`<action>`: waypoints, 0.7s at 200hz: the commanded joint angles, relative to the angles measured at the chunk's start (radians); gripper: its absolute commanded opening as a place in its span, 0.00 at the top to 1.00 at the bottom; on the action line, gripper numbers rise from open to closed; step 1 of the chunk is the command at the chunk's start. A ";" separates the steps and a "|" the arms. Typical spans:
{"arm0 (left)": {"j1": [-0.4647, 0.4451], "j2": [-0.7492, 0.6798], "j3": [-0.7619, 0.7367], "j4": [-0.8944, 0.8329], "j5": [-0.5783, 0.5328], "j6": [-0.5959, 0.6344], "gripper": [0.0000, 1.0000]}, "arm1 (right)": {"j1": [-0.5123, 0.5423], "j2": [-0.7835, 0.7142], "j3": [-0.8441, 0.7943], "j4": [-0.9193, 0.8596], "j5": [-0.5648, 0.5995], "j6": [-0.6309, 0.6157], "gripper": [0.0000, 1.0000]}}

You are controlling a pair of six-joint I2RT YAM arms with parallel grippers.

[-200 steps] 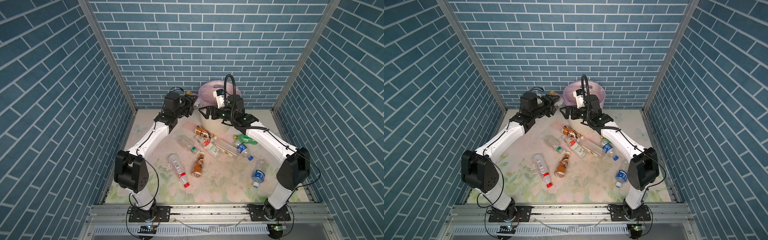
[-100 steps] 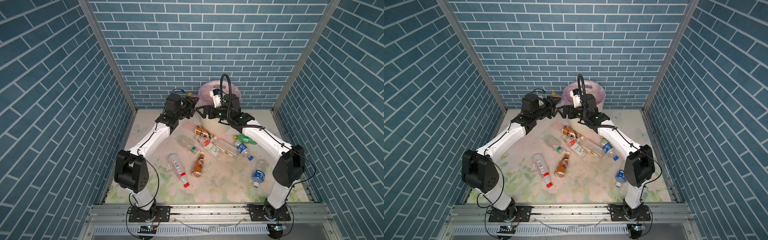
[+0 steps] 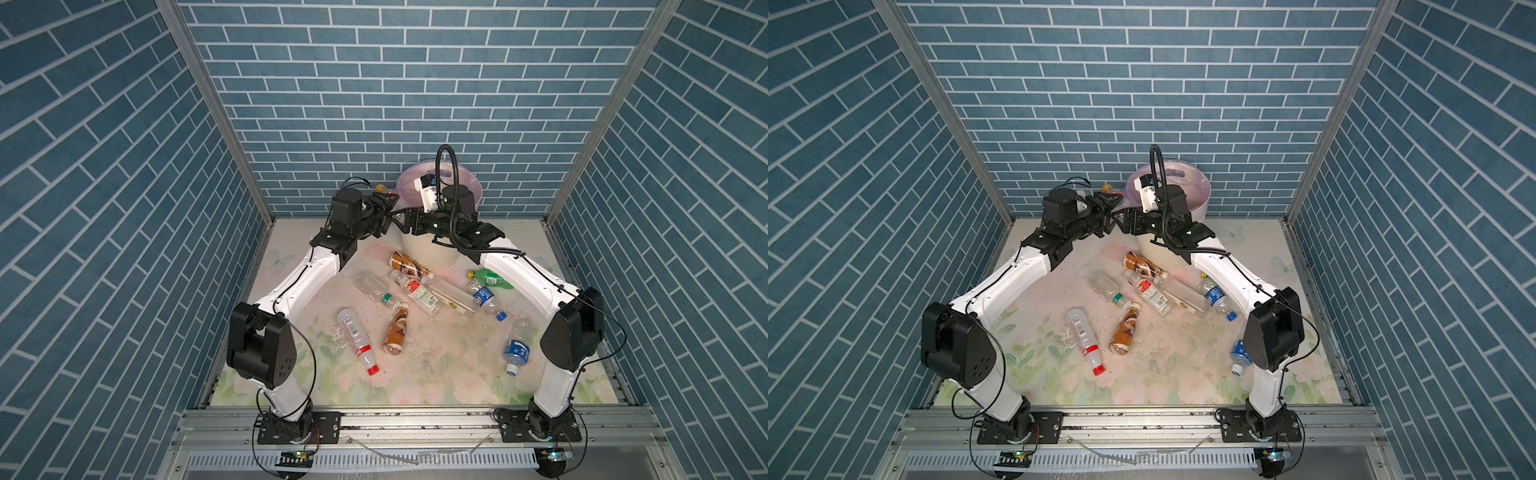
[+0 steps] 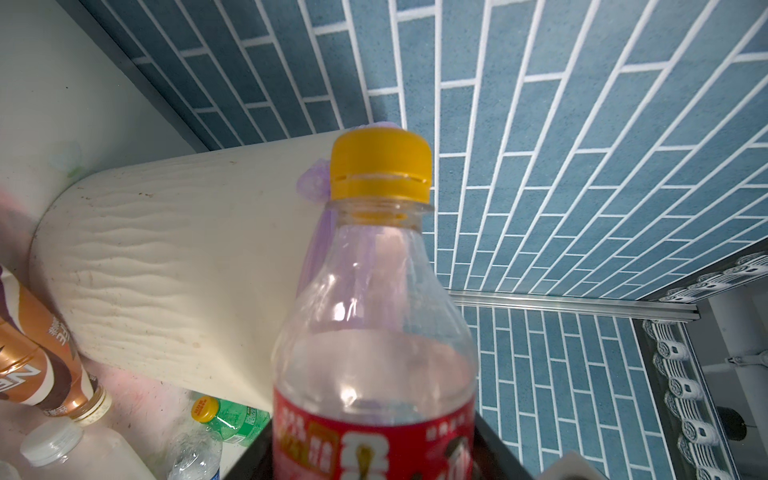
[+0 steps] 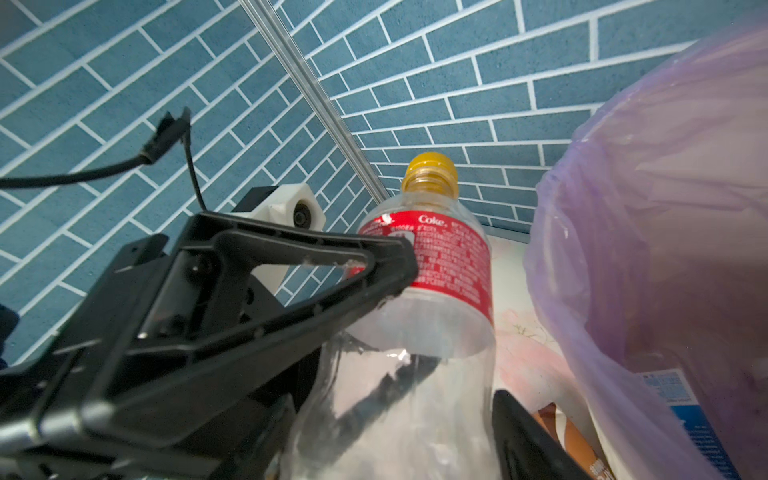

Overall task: Throw the plastic bottles in the bin
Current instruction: 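Close the right gripper on the red-label bottle while the left gripper holds it, then carry the red-label bottle over the bin with the right gripper and release it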

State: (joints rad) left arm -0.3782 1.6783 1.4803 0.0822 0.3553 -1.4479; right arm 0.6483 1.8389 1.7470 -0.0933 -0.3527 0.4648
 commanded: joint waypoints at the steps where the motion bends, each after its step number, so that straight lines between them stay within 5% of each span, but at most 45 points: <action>1: -0.007 -0.048 -0.009 0.028 0.016 0.007 0.37 | -0.007 0.028 0.048 -0.006 0.031 0.009 0.35; 81: 0.002 -0.057 -0.011 0.036 0.022 0.012 0.23 | -0.009 -0.014 0.028 -0.026 0.036 0.008 0.63; 140: 0.038 -0.090 0.029 -0.007 0.028 0.076 0.04 | -0.014 -0.094 0.023 -0.092 0.063 -0.045 0.66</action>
State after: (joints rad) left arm -0.3588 1.6325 1.4738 0.0795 0.3683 -1.4254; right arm 0.6407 1.8282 1.7550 -0.1349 -0.3210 0.4660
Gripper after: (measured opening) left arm 0.914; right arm 0.608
